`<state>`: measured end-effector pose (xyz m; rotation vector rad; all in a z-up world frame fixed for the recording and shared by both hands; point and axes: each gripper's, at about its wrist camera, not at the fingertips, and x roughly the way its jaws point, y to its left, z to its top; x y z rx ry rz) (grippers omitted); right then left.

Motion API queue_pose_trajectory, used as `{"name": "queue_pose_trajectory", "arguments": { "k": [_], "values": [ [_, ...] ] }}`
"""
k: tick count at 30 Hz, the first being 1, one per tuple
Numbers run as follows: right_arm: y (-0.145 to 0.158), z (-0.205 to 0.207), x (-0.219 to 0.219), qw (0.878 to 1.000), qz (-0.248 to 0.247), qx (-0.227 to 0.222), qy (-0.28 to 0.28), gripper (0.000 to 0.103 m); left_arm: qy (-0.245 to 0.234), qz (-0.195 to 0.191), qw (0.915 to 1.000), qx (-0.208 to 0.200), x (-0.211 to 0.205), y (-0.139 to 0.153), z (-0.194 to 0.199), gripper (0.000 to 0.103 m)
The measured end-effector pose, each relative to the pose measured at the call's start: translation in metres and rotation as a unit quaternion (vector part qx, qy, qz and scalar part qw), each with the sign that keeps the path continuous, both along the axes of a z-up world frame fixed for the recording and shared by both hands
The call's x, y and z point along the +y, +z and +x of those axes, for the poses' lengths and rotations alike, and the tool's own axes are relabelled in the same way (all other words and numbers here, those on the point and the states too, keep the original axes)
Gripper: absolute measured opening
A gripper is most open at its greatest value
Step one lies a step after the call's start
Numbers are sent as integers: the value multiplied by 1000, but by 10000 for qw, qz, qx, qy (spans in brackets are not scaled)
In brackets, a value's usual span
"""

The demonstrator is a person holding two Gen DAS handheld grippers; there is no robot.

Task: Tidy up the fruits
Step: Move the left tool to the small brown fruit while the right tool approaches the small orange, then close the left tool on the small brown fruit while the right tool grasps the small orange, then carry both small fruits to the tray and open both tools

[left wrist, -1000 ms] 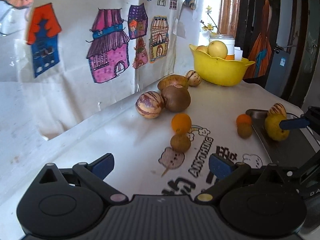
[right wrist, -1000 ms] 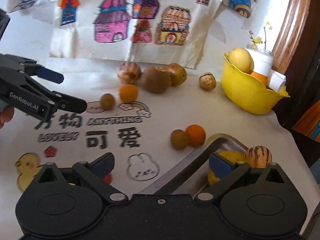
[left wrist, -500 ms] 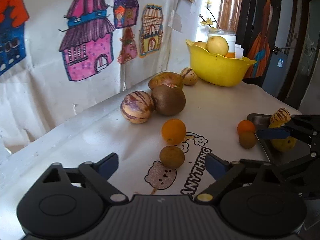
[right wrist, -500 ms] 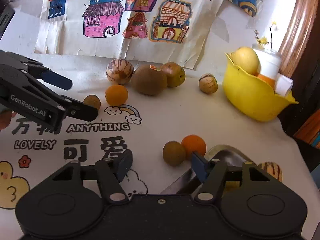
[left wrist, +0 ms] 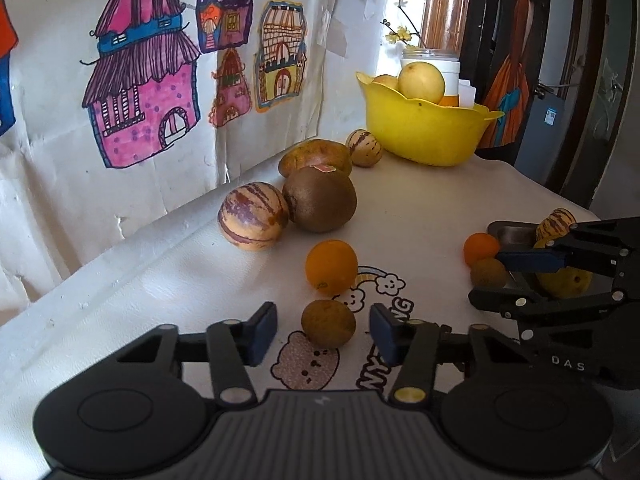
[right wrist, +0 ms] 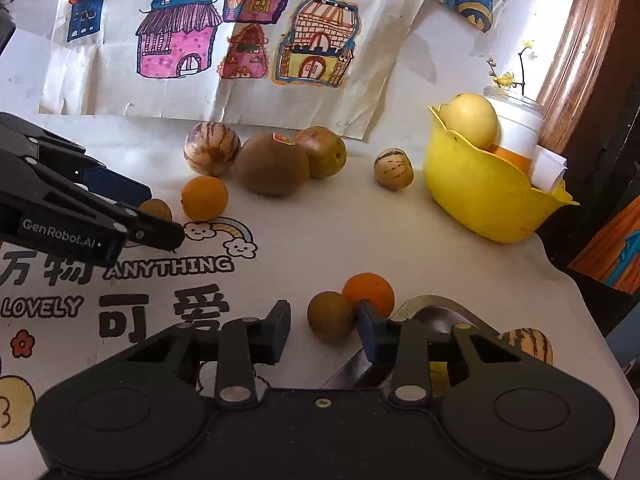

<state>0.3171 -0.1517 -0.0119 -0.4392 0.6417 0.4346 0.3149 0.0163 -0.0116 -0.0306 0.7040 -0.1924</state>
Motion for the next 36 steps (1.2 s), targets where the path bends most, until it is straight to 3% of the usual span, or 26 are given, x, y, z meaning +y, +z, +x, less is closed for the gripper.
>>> {"name": "queue_pose_trajectory", "arguments": {
  "k": [5, 8, 16, 24, 36],
  "values": [
    [-2, -1, 0, 10000, -2, -11, 11, 28, -35, 8, 10000, 23, -3, 0, -1, 38],
    [-2, -1, 1, 10000, 0, -50, 22, 28, -47, 2, 10000, 24, -5, 0, -2, 32],
    [0, -7, -6, 9997, 234, 0, -49, 28, -5, -120, 9999, 72, -6, 3, -7, 31],
    [21, -41, -26, 9978, 658, -103, -24, 28, -89, -131, 9999, -34, -20, 16, -19, 31],
    [45, -86, -94, 9936, 928, -466, -434, 28, -649, -305, 9972, -203, -85, 32, -33, 31]
  ]
}}
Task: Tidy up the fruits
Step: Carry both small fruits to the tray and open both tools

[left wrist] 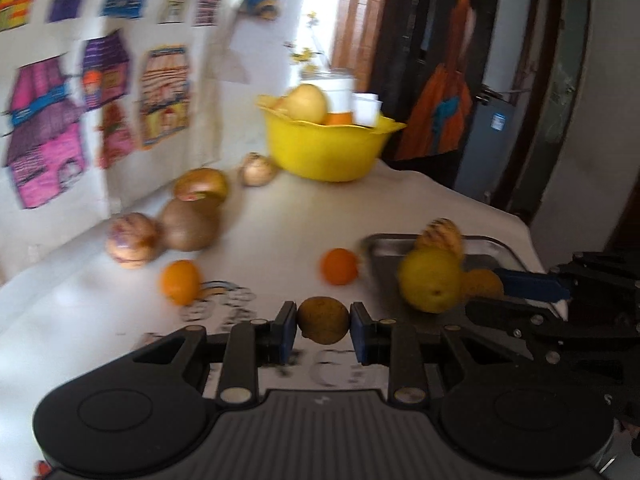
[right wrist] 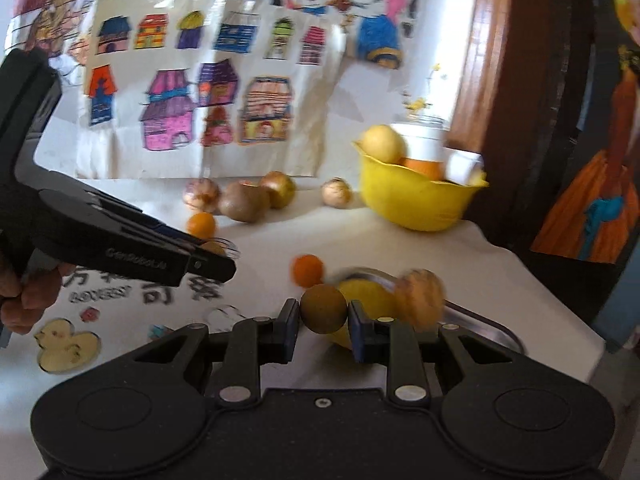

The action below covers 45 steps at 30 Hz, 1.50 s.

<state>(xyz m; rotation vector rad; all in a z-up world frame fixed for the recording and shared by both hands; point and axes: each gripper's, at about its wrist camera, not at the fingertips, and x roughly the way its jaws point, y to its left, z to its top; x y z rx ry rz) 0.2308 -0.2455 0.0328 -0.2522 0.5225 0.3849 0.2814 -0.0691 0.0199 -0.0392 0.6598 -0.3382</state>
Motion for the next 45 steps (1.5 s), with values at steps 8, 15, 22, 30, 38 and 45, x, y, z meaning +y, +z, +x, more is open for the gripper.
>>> {"name": "queue_pose_trajectory", "arguments": {
  "k": [8, 15, 22, 30, 38, 45],
  "values": [
    [-18, 17, -53, 9980, 212, 285, -514, 28, -450, 22, 9990, 63, -53, -10, -8, 31],
    [-33, 41, -74, 9966, 338, 542, -526, 28, -574, 208, 9981, 116, -78, -17, -10, 31],
    [-39, 53, -76, 9967, 370, 644, -340, 28, -555, 292, 9980, 116, -87, -22, -7, 31],
    [-43, 57, -77, 9962, 385, 729, -275, 28, -518, 371, 9978, 209, -88, -30, -4, 31],
    [-42, 57, -79, 9957, 418, 739, -357, 31, -503, 451, 9975, 227, -90, -32, -2, 32],
    [-39, 45, -86, 9954, 363, 731, -507, 41, -417, 145, 9984, 356, -82, -29, -3, 42]
  ]
}}
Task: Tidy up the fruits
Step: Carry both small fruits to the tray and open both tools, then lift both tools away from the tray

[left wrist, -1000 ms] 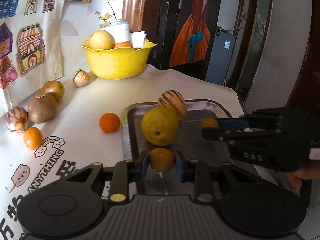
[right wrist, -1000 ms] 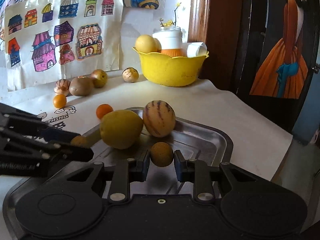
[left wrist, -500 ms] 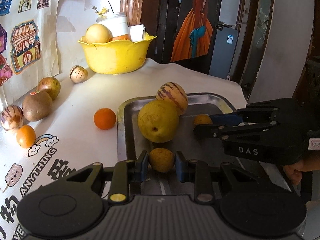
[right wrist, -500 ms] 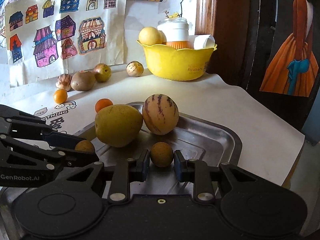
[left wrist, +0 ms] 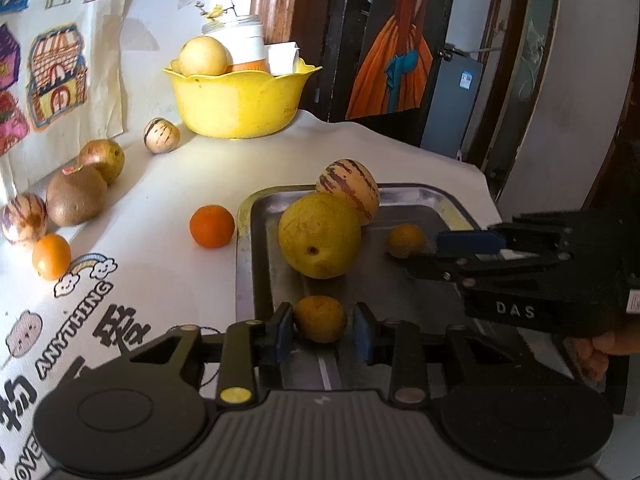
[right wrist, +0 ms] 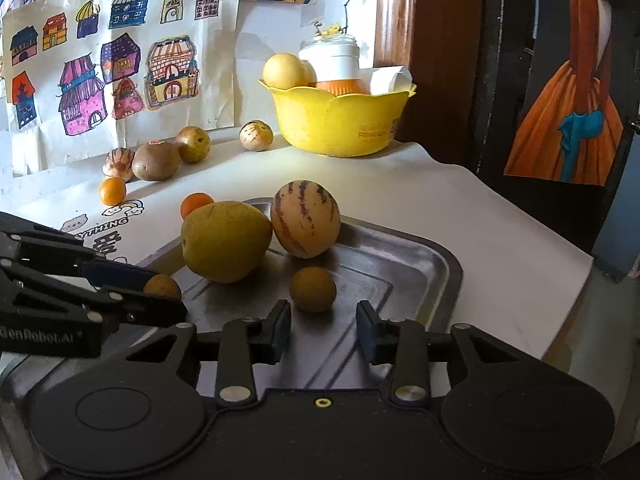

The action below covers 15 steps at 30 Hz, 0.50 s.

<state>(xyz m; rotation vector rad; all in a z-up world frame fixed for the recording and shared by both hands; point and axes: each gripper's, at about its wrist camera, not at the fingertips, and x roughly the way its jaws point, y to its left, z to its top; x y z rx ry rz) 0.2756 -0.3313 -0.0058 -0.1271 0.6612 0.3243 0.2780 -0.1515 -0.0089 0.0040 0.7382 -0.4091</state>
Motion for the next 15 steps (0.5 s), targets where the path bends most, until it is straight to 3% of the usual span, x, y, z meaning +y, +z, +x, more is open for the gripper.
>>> {"name": "queue_pose_trajectory", "arguments": {
  "k": [7, 15],
  "values": [
    [15, -21, -9, 9998, -1, -128, -167, 52, 220, -280, 9993, -73, 11, 14, -14, 69],
    [35, -57, -12, 9992, 117, -252, -298, 74, 668, -304, 9962, -467, 28, 43, -44, 102]
  ]
}}
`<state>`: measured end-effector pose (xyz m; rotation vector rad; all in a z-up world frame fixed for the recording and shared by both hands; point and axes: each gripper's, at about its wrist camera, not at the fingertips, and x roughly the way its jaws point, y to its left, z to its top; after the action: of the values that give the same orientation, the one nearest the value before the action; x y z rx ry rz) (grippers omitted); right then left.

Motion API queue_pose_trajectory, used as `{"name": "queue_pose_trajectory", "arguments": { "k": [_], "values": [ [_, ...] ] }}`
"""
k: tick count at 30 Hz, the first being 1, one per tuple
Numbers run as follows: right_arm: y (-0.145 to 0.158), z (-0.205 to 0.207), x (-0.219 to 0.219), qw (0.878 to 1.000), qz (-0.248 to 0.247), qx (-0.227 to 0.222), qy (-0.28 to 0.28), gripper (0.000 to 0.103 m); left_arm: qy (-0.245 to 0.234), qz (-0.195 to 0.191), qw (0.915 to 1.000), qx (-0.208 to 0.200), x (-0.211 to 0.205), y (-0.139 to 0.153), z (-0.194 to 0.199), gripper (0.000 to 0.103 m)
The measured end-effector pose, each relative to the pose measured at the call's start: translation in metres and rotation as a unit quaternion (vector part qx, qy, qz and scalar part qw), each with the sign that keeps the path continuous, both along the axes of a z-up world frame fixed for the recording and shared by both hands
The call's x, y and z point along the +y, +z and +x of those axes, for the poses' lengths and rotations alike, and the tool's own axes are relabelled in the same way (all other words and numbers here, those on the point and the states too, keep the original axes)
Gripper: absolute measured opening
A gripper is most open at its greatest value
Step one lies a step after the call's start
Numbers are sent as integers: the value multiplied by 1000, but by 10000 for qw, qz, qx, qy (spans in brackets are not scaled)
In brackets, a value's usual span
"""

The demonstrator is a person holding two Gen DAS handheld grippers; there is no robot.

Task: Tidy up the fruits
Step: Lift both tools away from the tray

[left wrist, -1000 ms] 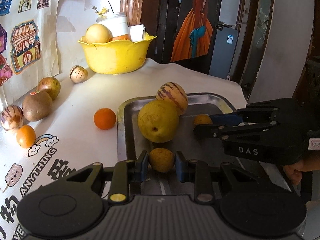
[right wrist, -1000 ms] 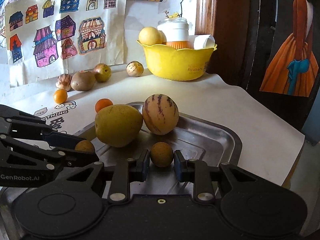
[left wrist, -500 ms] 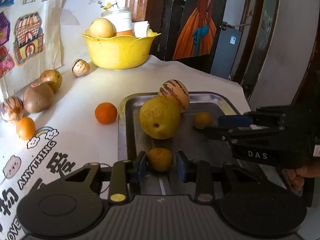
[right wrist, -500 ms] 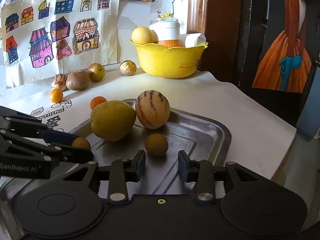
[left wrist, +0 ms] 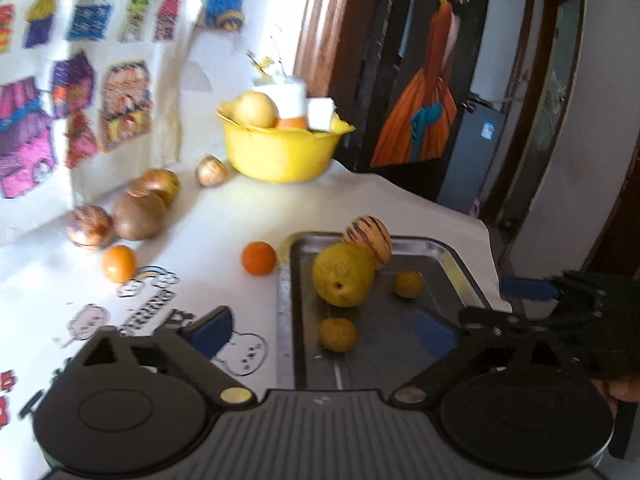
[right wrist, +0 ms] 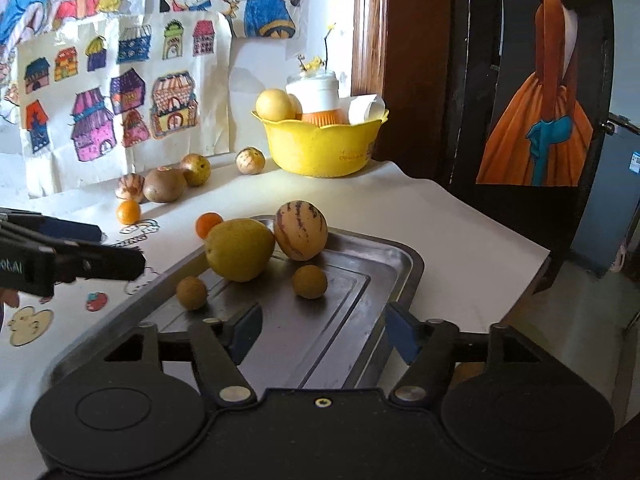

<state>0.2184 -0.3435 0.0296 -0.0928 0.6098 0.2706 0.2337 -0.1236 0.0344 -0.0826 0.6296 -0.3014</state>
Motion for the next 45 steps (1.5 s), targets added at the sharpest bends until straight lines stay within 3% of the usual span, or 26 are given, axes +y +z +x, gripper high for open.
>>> {"name": "queue_pose_trajectory", "arguments": {
  "k": [9, 12, 31, 45],
  "values": [
    [28, -57, 0, 9999, 89, -53, 135, 100, 212, 111, 9997, -13, 19, 11, -39, 103],
    [32, -75, 3, 9997, 156, 87, 194, 102, 221, 210, 9995, 50, 24, 10, -52, 102],
    [24, -141, 61, 9912, -124, 1149, 647, 102, 436, 696, 9925, 904, 86, -12, -95, 103],
    [20, -151, 122, 9817, -112, 1598, 1029, 102, 597, 1130, 9881, 861, 133, -12, -114, 103]
  ]
}}
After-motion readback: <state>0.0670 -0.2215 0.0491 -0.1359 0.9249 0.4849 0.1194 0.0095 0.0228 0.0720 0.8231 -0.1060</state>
